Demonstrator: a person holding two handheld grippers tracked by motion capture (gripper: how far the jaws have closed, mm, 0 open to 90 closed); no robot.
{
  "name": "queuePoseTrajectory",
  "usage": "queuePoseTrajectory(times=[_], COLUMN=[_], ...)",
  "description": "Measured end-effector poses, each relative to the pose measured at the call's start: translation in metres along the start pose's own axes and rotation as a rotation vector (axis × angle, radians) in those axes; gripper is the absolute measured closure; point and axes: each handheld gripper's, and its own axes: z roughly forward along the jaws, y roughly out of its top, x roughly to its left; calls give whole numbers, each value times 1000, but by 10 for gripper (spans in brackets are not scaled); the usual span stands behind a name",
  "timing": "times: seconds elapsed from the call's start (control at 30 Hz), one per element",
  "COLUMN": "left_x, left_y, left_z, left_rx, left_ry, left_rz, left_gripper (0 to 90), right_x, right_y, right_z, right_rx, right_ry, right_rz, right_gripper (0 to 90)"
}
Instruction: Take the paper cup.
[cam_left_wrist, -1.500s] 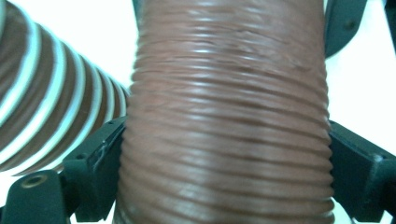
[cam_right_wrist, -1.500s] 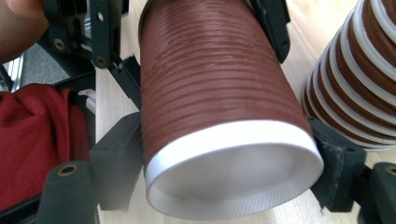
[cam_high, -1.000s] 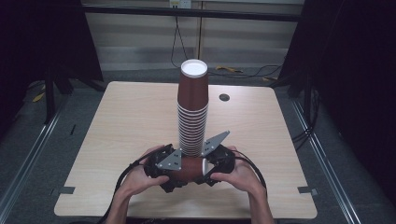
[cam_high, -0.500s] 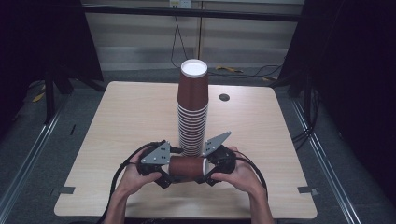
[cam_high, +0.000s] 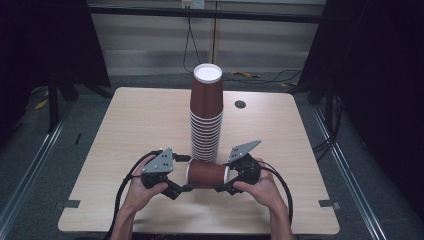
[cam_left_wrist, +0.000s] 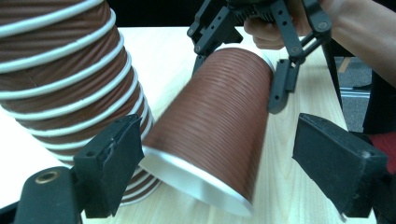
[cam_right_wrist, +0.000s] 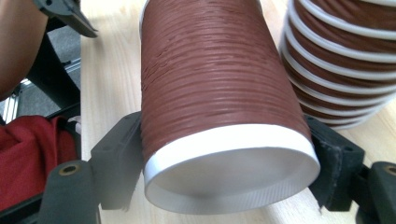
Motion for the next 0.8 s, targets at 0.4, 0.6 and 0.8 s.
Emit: queuePoseTrajectory(times=[0.4, 0.6, 0.8], left_x=[-4, -3, -3], left_y=[-10, -16, -17], left_z=[-6, -7, -8], left_rx=[-77, -96, -117], left_ry=[32, 55, 57], left_rz=[-51, -75, -89], left_gripper=[156, 156, 155], right_x=[-3, -3, -3], right_y=[-15, -22, -30], right_z=[-6, -5, -4], right_rx=[-118, -168, -197], right_ry=[20, 32, 30], right_rz=[37, 40, 50], right_gripper=[234, 234, 234])
